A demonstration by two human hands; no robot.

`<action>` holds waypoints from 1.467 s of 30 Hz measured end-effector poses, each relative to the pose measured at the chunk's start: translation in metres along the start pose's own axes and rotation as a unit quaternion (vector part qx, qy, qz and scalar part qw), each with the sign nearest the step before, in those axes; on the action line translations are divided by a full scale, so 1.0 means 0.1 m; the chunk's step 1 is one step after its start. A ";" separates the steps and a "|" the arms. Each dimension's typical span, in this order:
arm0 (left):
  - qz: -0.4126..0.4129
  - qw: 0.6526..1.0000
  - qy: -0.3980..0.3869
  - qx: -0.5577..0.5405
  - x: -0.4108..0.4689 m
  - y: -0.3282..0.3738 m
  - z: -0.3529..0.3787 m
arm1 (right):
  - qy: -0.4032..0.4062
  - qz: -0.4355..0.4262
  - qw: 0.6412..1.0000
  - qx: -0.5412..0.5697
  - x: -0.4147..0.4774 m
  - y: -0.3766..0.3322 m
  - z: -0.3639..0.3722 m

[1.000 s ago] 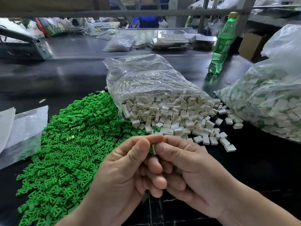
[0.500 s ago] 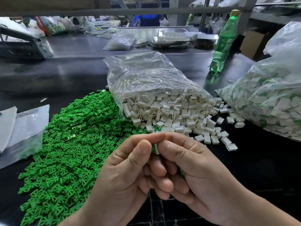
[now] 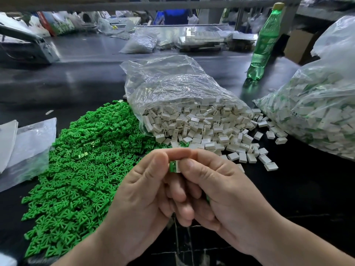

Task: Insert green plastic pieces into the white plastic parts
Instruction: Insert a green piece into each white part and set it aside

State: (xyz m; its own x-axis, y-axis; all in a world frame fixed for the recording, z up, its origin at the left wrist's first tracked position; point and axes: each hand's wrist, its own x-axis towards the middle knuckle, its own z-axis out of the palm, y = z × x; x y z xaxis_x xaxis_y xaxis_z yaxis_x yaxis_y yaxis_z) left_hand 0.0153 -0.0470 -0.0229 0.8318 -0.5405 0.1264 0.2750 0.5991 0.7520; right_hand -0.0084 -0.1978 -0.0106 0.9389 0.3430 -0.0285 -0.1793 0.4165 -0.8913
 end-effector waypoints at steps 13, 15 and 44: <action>0.003 0.999 0.049 0.013 -0.01 -0.02 0.01 | 0.008 -0.012 0.999 -0.035 0.00 0.05 0.02; 0.008 0.999 0.045 0.019 -0.01 -0.03 0.02 | 0.001 -0.010 0.999 -0.031 0.00 0.05 0.02; 0.093 0.504 0.019 0.859 0.08 0.06 -0.22 | 0.071 0.056 0.995 0.053 0.12 -0.07 -0.30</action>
State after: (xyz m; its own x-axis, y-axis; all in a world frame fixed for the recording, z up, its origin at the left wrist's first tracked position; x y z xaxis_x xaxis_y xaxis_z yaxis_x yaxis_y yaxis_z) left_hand 0.0343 -0.0350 -0.0321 0.7841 -0.5379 0.3096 -0.6045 -0.7749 0.1847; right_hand 0.0132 -0.2213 -0.0181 0.9419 0.2737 -0.1949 -0.3079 0.4711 -0.8266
